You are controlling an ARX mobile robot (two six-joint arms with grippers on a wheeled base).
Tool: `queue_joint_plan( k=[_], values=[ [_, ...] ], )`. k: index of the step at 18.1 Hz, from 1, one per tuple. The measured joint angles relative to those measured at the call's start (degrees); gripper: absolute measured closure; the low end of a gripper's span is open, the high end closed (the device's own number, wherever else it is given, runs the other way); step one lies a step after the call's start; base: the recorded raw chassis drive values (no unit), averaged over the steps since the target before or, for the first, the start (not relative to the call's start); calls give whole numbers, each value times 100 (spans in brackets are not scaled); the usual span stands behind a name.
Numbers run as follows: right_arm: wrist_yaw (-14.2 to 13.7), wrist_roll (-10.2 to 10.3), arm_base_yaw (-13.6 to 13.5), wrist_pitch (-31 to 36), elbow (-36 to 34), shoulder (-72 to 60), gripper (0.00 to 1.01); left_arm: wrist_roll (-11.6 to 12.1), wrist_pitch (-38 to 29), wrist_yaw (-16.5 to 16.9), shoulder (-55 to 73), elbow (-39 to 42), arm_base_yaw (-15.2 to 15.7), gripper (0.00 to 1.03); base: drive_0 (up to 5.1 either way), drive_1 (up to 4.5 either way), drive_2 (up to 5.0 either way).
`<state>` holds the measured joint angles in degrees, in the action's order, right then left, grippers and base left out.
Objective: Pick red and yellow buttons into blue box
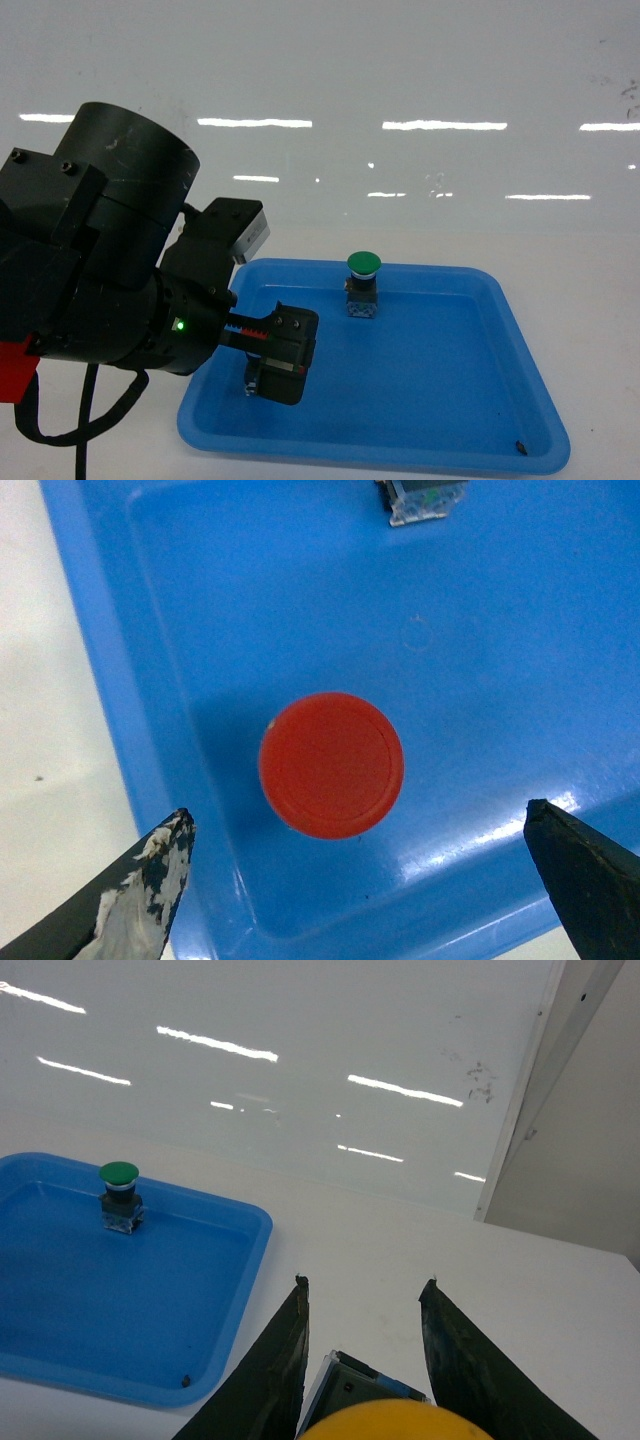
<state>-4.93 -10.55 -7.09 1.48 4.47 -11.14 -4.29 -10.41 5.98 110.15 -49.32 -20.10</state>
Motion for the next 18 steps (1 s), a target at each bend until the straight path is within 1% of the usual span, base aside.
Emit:
queue_joint_plan(
  k=[3, 4, 5, 6, 8, 9, 13, 17, 18],
  values=[
    [0, 0, 0, 2, 0, 0, 71, 17, -221, 17, 269, -162, 127, 5, 0, 0, 0],
    [0, 0, 0, 2, 0, 0, 71, 7, -400, 63, 297, -256, 190, 5, 0, 0, 0],
    [0, 0, 0, 2, 0, 0, 71, -33, -649, 254, 308, -378, 247, 5, 0, 0, 0],
    [2, 0, 0, 2, 0, 0, 71, -57, -778, 330, 321, -494, 315, 5, 0, 0, 0],
    [0, 0, 0, 2, 0, 0, 71, -107, -804, 382, 542, -588, 396, 5, 0, 0, 0],
    [0, 0, 0, 2, 0, 0, 71, -107, -717, 339, 675, -581, 409, 5, 0, 0, 0],
    [0, 0, 0, 2, 0, 0, 71, -131, -857, 326, 765, -540, 367, 5, 0, 0, 0],
    [2, 0, 0, 2, 0, 0, 71, -129, -946, 155, 767, -302, 199, 5, 0, 0, 0],
    [0, 0, 0, 2, 0, 0, 71, -129, -990, 175, 772, -240, 179, 5, 0, 0, 0]
  ],
)
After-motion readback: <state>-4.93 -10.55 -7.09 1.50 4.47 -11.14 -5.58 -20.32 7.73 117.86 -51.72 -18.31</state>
